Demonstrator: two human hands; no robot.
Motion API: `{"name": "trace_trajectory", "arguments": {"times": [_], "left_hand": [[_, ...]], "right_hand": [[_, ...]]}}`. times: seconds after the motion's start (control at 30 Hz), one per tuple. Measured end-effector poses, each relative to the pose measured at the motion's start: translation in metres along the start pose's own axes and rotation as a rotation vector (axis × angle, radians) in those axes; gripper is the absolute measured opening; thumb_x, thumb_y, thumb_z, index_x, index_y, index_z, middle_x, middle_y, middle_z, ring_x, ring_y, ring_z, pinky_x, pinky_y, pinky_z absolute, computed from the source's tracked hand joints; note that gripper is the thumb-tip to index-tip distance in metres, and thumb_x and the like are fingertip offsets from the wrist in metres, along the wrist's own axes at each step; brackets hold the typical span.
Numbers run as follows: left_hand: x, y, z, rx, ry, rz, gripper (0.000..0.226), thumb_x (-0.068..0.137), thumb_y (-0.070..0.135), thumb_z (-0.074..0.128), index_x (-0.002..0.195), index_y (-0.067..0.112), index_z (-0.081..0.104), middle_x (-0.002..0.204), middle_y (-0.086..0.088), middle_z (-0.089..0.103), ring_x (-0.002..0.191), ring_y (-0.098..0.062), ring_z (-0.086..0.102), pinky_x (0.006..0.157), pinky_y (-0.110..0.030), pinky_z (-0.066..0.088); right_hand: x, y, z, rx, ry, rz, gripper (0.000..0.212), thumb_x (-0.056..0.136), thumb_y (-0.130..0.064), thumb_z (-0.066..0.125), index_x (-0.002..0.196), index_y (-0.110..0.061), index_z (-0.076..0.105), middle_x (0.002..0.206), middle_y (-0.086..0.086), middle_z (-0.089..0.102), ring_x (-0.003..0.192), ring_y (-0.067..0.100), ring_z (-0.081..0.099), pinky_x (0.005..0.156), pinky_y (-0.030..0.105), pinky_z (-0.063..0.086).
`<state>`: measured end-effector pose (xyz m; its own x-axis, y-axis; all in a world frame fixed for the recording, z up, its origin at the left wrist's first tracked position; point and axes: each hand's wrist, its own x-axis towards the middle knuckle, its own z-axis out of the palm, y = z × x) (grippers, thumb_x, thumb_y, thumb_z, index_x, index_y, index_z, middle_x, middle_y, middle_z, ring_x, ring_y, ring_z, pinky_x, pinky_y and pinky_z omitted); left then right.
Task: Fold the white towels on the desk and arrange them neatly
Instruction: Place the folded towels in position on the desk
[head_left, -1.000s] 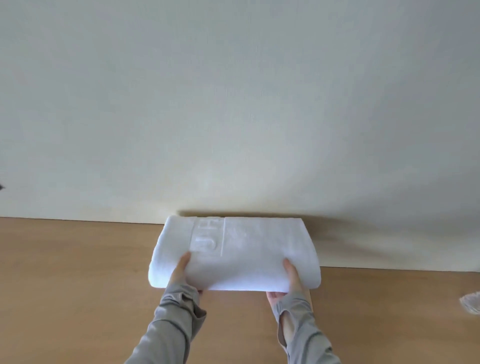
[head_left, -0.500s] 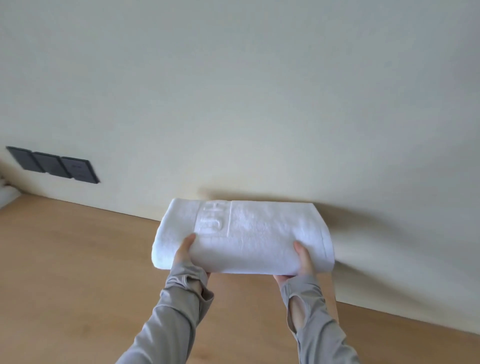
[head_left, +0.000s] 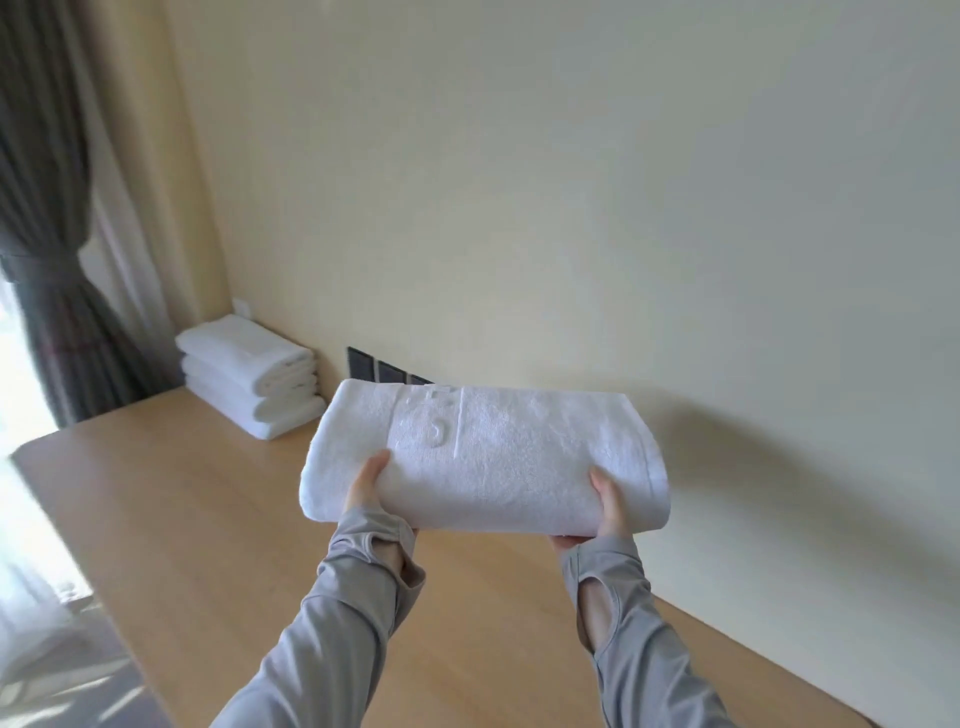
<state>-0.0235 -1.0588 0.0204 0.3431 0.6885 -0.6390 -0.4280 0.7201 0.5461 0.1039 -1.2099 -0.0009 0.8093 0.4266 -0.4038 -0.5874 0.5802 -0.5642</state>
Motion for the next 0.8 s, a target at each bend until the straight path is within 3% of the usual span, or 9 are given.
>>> {"name": "trace_trajectory", "arguments": {"times": [0.17,0.4,0.53,0.67,0.8], "left_hand": [[0.001,0.088,-0.034,-0.116,0.006,0.07,0.053,0.073,0.036,0.074,0.103,0.015,0.036,0.081,-0.004,0.05,0.07,-0.022,0.051,0.074,-0.039,0.044],[0.021,0.225,-0.101,-0.177,0.026,0.172,0.054,0.072,0.039,0.072,0.104,0.017,0.035,0.084,-0.003,0.05,0.072,-0.022,0.052,0.073,-0.04,0.044],[0.036,0.3,-0.137,-0.191,-0.018,0.222,0.045,0.076,0.041,0.068,0.102,0.019,0.04,0.087,-0.003,0.052,0.075,-0.023,0.053,0.076,-0.041,0.044],[0.048,0.36,-0.159,-0.204,-0.029,0.277,0.032,0.079,0.039,0.065,0.081,0.017,0.042,0.085,-0.003,0.051,0.074,-0.022,0.051,0.08,-0.041,0.043],[0.068,0.404,-0.166,-0.212,-0.023,0.326,0.027,0.08,0.035,0.066,0.078,0.019,0.044,0.084,-0.002,0.052,0.073,-0.021,0.052,0.079,-0.041,0.045]], "right_hand": [[-0.017,0.057,0.081,-0.089,-0.111,0.048,0.035,0.068,-0.027,0.077,0.097,-0.017,0.06,0.097,0.008,0.068,0.09,0.03,0.067,0.083,0.051,0.053],[-0.049,0.164,0.193,-0.135,-0.229,0.124,0.029,0.069,-0.025,0.075,0.092,-0.019,0.058,0.088,0.006,0.067,0.076,0.025,0.066,0.052,0.036,0.057],[-0.067,0.226,0.254,-0.171,-0.272,0.182,0.03,0.068,-0.027,0.076,0.088,-0.019,0.055,0.086,0.007,0.063,0.074,0.026,0.063,0.05,0.036,0.057],[-0.075,0.276,0.304,-0.15,-0.307,0.197,0.034,0.067,-0.026,0.077,0.092,-0.02,0.055,0.091,0.008,0.064,0.079,0.028,0.064,0.048,0.038,0.055],[-0.069,0.309,0.343,-0.171,-0.312,0.205,0.037,0.066,-0.029,0.077,0.093,-0.021,0.053,0.094,0.008,0.06,0.084,0.029,0.061,0.057,0.042,0.056]]}}
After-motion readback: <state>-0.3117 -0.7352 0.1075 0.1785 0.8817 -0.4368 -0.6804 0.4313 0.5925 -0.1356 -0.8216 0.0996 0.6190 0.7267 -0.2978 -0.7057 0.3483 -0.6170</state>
